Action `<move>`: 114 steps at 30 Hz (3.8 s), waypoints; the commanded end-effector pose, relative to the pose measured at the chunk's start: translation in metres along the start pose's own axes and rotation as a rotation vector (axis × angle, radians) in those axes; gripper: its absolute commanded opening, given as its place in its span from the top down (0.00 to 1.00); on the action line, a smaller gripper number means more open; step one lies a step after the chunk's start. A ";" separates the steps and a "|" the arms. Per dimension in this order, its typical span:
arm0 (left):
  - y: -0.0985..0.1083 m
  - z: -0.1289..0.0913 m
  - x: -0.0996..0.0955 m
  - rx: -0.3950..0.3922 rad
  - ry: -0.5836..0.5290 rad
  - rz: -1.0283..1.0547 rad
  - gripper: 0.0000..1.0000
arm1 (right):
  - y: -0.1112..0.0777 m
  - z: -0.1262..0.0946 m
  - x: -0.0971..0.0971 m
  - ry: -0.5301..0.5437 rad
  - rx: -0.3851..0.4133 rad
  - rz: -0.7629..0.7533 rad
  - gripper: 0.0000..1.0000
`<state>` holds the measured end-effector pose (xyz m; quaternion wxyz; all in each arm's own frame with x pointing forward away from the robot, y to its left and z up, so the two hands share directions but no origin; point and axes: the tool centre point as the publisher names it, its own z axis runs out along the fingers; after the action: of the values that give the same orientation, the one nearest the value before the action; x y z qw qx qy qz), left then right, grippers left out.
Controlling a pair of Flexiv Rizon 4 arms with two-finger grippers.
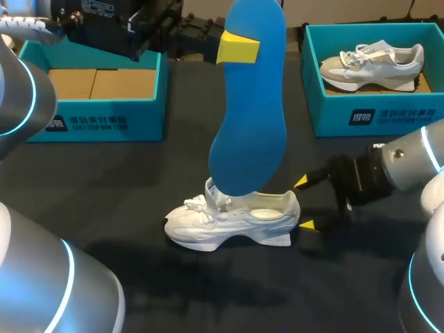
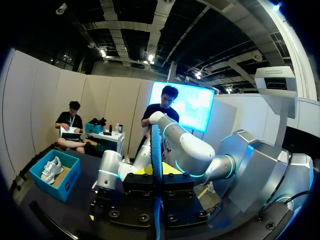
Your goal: Take the shoe out of the shoebox, open the shoe tongue, remove and reinsert the insole, then place the shoe into the shoebox
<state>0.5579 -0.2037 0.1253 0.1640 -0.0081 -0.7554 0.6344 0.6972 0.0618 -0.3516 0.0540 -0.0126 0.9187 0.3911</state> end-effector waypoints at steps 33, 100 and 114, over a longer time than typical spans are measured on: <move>0.001 0.001 -0.001 0.000 0.001 0.001 1.00 | 0.038 -0.005 0.011 0.059 0.687 -0.005 0.00; 0.001 0.001 -0.001 0.000 0.001 0.001 1.00 | 0.032 0.097 -0.030 0.055 0.718 -0.015 0.02; 0.001 0.001 -0.001 0.000 0.001 0.001 1.00 | 0.027 0.094 -0.026 0.059 0.719 0.016 1.00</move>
<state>0.5579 -0.2036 0.1252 0.1640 -0.0081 -0.7553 0.6345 0.7320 0.1473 -0.3957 0.0253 0.0042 0.9987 0.0445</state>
